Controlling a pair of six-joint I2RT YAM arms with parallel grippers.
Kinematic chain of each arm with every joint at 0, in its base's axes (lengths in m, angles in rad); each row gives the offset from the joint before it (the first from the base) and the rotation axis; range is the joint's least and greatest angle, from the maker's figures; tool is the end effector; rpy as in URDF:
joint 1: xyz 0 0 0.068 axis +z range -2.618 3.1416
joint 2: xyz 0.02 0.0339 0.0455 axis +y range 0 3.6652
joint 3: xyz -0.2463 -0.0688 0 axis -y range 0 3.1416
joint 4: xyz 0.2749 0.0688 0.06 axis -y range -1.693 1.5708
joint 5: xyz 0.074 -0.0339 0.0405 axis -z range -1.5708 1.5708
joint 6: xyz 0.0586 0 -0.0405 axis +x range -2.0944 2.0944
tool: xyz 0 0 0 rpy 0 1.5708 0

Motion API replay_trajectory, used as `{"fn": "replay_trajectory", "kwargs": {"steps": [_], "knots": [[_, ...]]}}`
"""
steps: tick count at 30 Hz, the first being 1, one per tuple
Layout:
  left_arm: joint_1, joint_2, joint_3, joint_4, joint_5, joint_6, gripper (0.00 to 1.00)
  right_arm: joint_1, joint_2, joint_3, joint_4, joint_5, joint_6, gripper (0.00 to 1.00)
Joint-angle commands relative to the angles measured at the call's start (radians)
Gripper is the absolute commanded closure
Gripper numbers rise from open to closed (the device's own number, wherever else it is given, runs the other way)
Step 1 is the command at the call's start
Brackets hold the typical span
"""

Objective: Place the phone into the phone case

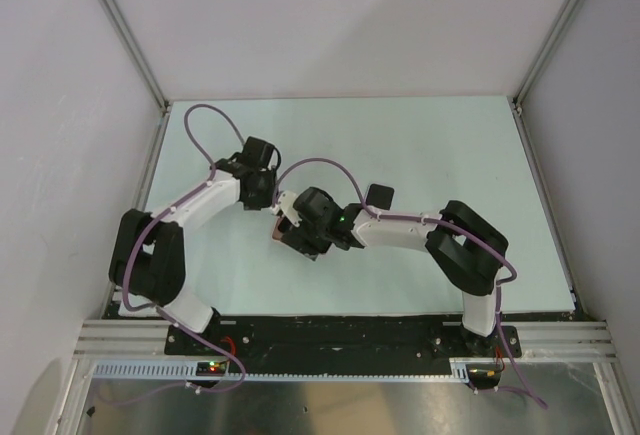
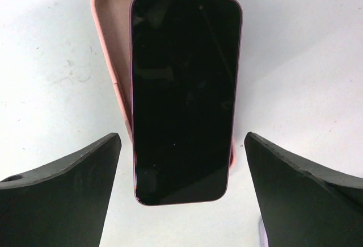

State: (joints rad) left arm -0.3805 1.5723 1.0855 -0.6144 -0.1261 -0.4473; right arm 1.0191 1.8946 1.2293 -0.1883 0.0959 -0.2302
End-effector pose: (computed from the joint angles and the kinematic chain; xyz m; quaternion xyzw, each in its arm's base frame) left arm 0.3288 -0.1236 0.1664 -0.0471 0.9696 -0.0373 0.2372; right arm 0.2347 0.3706 0.1248 -0.5333 0.7685 0.0933 0.3409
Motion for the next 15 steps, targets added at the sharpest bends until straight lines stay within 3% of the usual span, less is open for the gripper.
{"fn": "replay_trajectory", "kwargs": {"steps": [1,9,15], "knots": [[-0.009,0.044,0.07,0.013,0.013,-0.03,0.5,-0.007,-0.049,0.042,0.031,0.022,0.019,0.04],[-0.013,0.183,0.235,0.025,0.069,-0.015,0.49,-0.046,-0.19,0.01,-0.063,0.062,0.222,0.05],[-0.079,0.294,0.341,0.035,0.084,-0.028,0.59,-0.056,-0.281,-0.091,-0.139,0.03,0.481,0.21]]}}
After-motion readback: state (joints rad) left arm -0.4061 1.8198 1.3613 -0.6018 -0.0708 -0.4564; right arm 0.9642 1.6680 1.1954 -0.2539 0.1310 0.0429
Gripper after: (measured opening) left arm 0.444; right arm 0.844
